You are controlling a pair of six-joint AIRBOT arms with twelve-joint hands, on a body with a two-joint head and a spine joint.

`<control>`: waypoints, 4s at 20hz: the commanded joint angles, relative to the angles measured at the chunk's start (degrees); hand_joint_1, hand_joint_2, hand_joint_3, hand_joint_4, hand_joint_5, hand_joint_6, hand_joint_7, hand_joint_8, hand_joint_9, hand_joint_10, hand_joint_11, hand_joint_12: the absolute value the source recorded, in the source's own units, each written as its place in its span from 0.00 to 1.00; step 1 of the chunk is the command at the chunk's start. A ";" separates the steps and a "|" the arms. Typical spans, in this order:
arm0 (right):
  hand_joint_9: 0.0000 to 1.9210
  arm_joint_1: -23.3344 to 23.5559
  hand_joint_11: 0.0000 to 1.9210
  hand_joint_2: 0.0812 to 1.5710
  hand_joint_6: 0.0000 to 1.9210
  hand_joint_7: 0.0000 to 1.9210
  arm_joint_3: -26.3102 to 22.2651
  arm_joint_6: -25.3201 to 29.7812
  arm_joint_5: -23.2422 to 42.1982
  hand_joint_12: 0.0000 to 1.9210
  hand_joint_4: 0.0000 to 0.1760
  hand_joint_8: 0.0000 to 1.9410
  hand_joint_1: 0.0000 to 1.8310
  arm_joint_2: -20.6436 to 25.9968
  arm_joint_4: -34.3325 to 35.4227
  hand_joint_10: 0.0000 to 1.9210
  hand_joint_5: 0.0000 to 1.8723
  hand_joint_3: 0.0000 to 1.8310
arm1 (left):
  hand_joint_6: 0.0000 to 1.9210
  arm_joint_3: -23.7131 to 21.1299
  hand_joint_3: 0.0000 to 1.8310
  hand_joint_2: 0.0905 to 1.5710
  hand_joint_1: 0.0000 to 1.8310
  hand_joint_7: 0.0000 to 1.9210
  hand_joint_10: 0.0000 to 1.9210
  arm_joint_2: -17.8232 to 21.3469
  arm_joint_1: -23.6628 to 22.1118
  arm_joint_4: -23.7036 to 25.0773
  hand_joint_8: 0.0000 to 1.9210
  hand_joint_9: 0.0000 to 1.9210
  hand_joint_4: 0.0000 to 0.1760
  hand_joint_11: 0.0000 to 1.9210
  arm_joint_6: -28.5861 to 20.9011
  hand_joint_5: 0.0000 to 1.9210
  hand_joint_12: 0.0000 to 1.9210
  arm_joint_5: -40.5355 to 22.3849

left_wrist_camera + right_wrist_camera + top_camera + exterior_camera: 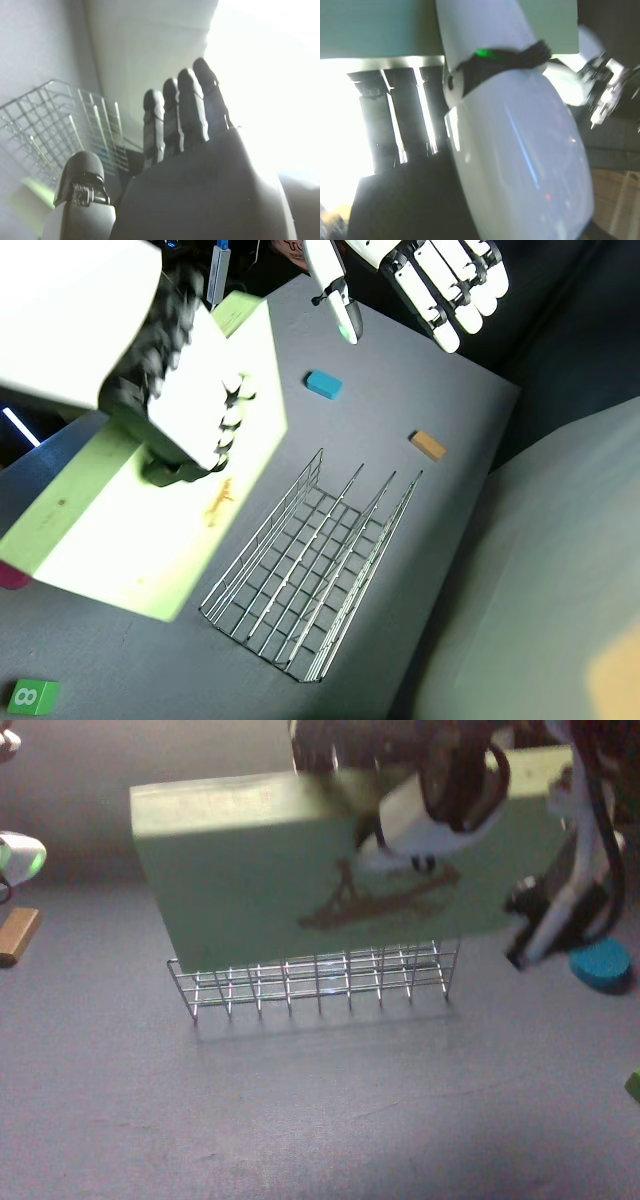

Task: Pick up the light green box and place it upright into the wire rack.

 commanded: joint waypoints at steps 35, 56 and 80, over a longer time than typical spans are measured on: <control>0.51 -10.48 0.42 0.68 0.47 0.57 17.63 11.08 2.05 0.69 0.00 0.41 0.76 -16.59 -13.27 0.61 0.50 0.00 | 0.00 -0.09 0.00 0.82 0.03 0.10 0.00 0.36 -1.20 4.29 0.00 0.08 0.00 0.00 0.56 0.14 0.25 -0.57; 0.51 -17.90 0.43 0.68 0.48 0.56 24.57 14.06 4.99 0.69 0.00 0.43 0.75 -19.14 -15.11 0.61 0.50 0.00 | 0.00 -2.33 0.00 0.82 0.03 0.10 0.00 -0.70 -1.74 4.27 0.00 0.08 0.00 0.00 -1.16 0.13 0.24 -0.30; 0.29 -13.15 0.12 0.55 0.00 0.32 18.88 13.39 5.20 0.58 0.00 0.00 0.45 -14.04 -15.14 0.00 0.27 0.00 | 0.00 -5.33 0.00 0.81 0.05 0.10 0.00 -7.24 1.93 6.39 0.00 0.09 0.00 0.00 -7.78 0.14 0.24 3.55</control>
